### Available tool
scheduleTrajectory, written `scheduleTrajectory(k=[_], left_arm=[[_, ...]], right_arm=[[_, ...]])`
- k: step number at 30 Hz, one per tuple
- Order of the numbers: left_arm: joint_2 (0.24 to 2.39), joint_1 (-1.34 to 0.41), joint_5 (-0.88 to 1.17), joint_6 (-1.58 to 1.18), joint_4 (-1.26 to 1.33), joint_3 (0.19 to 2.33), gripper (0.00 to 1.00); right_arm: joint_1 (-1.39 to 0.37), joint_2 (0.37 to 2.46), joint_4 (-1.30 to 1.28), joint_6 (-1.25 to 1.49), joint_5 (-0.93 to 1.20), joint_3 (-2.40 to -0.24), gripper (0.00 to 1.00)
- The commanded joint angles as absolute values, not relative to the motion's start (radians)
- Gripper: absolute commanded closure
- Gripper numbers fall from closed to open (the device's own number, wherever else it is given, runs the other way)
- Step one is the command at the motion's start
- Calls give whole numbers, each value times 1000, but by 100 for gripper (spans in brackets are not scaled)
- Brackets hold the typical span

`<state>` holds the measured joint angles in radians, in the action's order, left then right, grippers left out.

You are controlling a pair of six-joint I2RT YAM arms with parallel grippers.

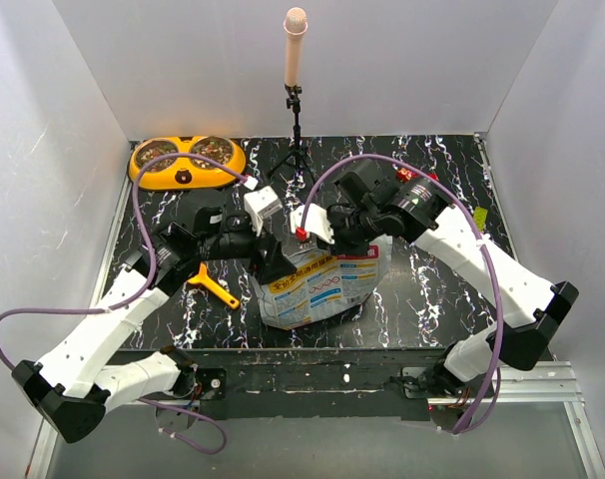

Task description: Serve the pet food

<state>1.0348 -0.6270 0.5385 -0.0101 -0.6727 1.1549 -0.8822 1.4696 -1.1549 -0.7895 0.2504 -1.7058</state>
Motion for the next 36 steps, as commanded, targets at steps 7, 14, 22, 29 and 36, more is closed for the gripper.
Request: scheduleTrajectory(k=[7,14,22,29,36], left_arm=[[1071,-820,399,-17,-617,1173,51],[1040,-854,230,35,-646,1172,99],[1019,-853,307,-41,-623,1166,100],[994,-853,327,-113,-577,1137,100],[965,-853,250,-130,-580,1095,79]], right_arm=[[-867,1410,-1137,-730,307,-1741,98],[-925,1358,-993,-706,244,-1660,39],[-1074,1330,-726,-816,-24,-1505,39],[-1104,1362,-681,-887,-81,-1508,98],[-1032,1315,-816,-856,61,-1530,99]])
